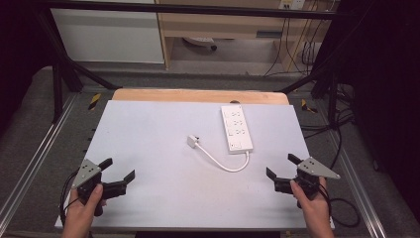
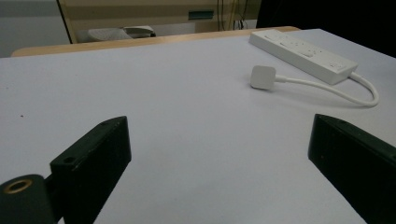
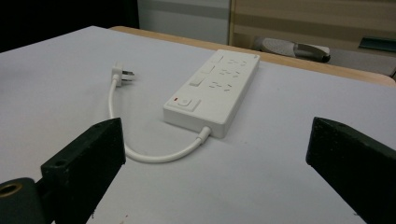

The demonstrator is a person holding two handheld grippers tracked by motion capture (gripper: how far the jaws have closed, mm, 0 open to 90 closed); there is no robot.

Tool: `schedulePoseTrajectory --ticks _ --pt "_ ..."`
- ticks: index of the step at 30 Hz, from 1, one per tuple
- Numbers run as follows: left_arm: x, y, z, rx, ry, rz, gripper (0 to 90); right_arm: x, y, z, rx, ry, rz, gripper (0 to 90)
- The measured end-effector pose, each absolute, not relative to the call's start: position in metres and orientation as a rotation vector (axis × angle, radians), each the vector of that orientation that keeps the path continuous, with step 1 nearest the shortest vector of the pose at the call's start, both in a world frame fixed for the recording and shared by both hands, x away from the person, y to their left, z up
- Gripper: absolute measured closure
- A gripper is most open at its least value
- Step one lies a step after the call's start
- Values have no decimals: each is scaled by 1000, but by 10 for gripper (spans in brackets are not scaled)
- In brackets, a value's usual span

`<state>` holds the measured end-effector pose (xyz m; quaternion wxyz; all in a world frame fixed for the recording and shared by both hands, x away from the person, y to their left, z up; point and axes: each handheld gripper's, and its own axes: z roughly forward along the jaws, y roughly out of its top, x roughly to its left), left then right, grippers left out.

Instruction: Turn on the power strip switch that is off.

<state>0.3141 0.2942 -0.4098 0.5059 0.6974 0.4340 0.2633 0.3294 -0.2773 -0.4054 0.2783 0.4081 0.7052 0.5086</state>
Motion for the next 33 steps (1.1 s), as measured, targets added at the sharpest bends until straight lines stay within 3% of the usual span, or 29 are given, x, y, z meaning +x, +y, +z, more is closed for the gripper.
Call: schedulePoseTrajectory --ticks 33 --pt "317 288 -417 1716 1057 608 60 351 -247 -360 1097 1934 1432 33"
